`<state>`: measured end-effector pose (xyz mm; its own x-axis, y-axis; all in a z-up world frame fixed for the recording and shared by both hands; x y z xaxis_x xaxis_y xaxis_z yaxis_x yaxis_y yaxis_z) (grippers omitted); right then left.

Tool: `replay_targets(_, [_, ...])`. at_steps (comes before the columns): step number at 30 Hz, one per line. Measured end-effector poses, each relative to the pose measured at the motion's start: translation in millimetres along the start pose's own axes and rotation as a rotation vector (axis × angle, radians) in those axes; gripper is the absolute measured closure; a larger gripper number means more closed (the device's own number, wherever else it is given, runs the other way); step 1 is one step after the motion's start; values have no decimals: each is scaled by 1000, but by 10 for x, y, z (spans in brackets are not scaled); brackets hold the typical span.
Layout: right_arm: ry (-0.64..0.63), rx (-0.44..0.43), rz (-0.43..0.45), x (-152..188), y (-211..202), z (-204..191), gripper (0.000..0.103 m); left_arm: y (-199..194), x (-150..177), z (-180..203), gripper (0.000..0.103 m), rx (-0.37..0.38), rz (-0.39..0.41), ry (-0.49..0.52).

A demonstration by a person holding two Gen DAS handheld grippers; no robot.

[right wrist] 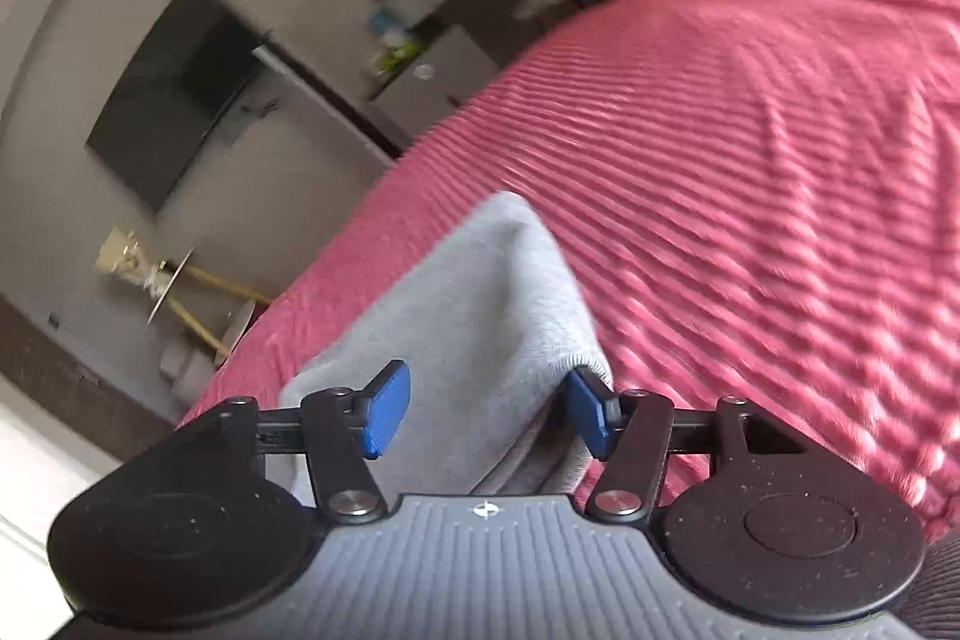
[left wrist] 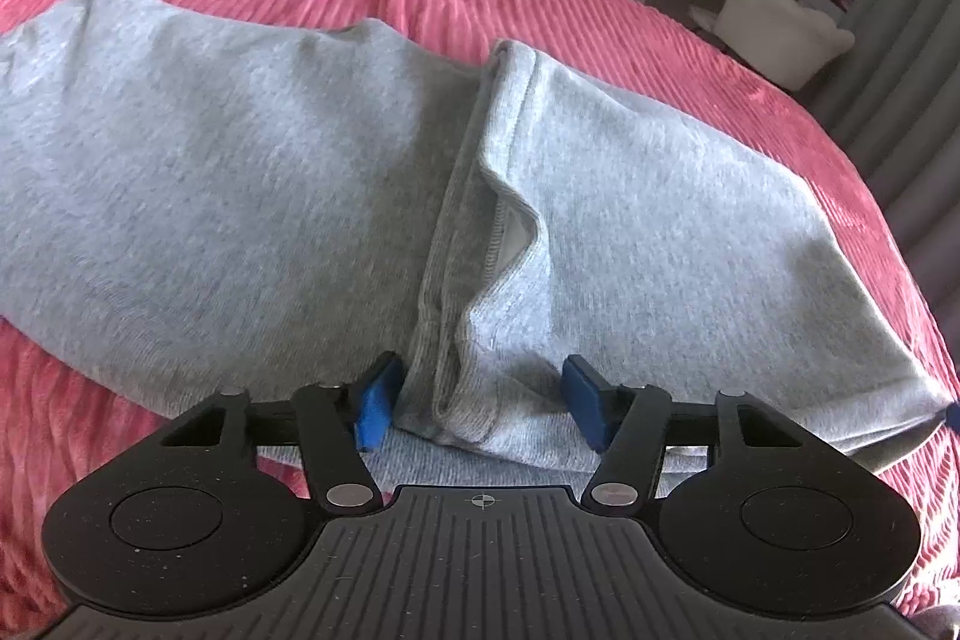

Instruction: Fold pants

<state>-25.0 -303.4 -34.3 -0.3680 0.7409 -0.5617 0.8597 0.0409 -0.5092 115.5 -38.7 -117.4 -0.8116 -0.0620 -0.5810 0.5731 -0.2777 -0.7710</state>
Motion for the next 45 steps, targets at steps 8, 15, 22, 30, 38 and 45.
replay_targets(8, [-192,-48,39,-111,176,-378,55,-102,-23,-70,66,-18,37,-38])
replay_targets(15, [-230,136,-119,157,677,136,88,-275,-117,-339,78,-123,95,-142])
replay_targets(22, [-249,115,-91,192,722,121,87,-525,-562,-45,65,-87,252,7])
replay_targets(30, [-217,59,-68,215,853,156,87,135,-950,616,50,-7,227,202])
replay_targets(38, [-289,73,-46,242,939,101,87,647,-858,57,45,-87,132,27])
replay_targets(45, [-328,89,-33,248,974,80,86,559,-928,-47,51,-57,141,-51])
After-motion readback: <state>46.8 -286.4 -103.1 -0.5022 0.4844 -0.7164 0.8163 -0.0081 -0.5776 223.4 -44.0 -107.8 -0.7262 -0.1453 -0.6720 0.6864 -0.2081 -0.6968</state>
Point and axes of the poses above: each gripper's, at about its wrist camera, not at the fingertips, and y roughly the way its jaws point, z to its right, x to its underside, the point moved 9 cm from there along y, roughly the way its jaws point, and after that the axes turned 1 degree about y, right-handed, at the moved point
